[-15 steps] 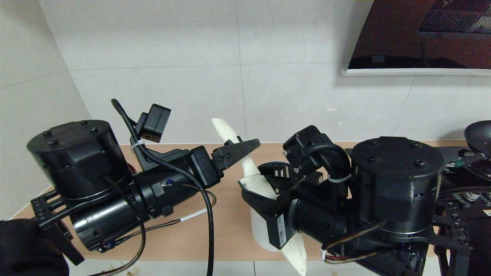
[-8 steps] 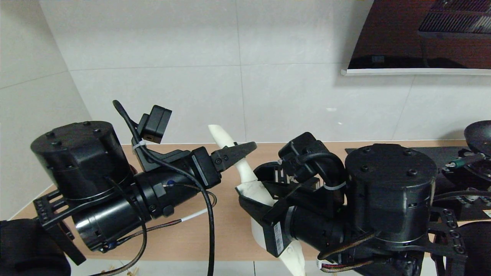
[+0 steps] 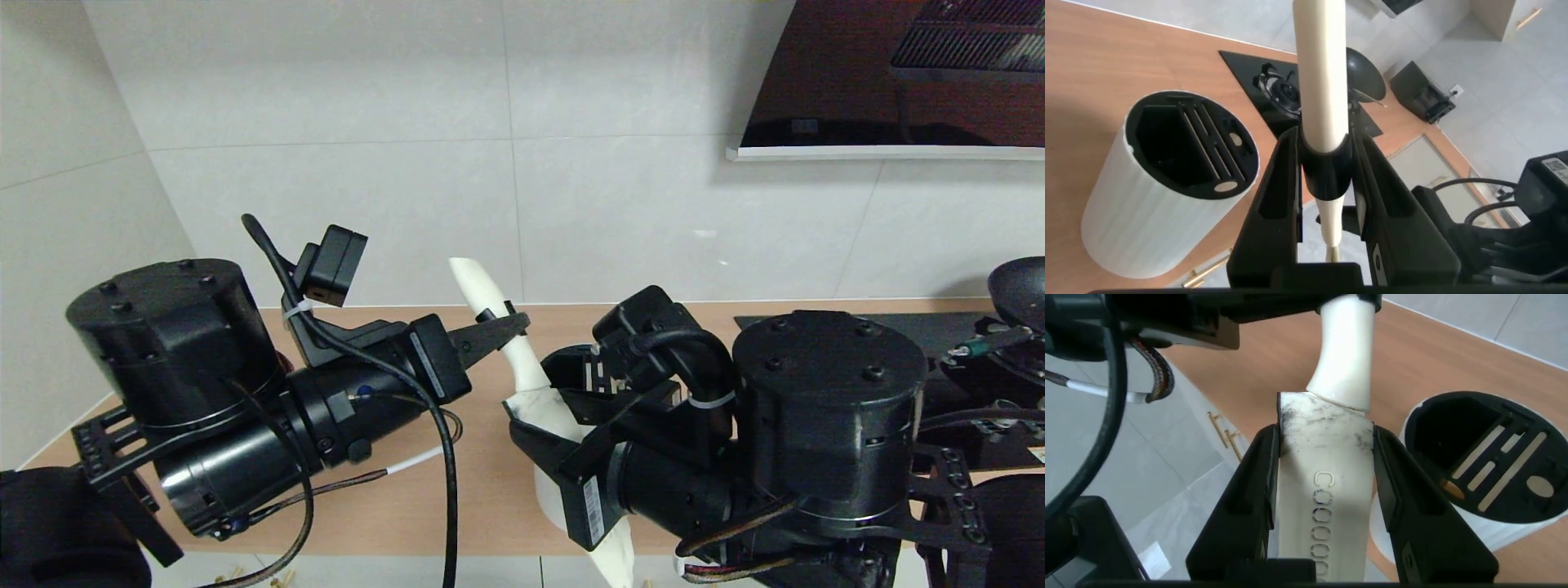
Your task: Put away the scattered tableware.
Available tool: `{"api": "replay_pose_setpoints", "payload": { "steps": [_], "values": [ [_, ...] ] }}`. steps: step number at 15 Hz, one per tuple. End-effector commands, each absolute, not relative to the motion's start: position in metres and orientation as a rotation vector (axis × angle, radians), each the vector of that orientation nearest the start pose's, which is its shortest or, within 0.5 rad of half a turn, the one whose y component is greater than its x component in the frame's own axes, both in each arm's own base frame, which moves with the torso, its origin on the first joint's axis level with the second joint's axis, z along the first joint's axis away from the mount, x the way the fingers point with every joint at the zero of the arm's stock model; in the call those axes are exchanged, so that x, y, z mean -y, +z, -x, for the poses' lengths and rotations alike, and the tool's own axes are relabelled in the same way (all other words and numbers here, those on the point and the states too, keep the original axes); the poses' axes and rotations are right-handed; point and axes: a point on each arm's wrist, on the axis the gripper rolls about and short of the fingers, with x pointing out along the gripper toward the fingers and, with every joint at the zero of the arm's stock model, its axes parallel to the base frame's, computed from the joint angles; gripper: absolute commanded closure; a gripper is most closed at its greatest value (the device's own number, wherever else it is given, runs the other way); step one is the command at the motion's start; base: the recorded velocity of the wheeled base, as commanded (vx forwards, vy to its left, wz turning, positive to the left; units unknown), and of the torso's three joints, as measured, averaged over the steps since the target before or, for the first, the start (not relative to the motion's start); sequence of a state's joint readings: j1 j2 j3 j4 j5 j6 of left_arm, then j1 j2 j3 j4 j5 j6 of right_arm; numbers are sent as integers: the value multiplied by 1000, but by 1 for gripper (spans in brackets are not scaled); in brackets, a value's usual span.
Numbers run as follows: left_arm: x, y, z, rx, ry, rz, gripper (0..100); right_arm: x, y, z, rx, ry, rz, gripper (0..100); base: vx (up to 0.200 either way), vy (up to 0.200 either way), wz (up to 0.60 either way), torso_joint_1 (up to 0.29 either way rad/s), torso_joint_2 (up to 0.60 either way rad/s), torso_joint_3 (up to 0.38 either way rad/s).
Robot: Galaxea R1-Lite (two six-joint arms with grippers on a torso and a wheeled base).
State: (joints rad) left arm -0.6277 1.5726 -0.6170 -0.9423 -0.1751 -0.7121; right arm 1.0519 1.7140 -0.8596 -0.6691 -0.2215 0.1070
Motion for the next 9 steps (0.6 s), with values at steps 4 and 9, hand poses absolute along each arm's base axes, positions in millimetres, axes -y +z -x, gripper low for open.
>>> {"api": "replay_pose_setpoints", "payload": {
  "steps": [4, 9],
  "values": [
    [158, 204, -212, -272, -752, 666, 100, -270, 195, -162, -199, 811, 13, 0, 0, 0, 0, 0, 0, 0],
    [157, 217, -212, -229, -718, 678, 100, -267, 199, -160, -196, 811, -7, 0, 0, 0, 0, 0, 0, 0]
  ]
}}
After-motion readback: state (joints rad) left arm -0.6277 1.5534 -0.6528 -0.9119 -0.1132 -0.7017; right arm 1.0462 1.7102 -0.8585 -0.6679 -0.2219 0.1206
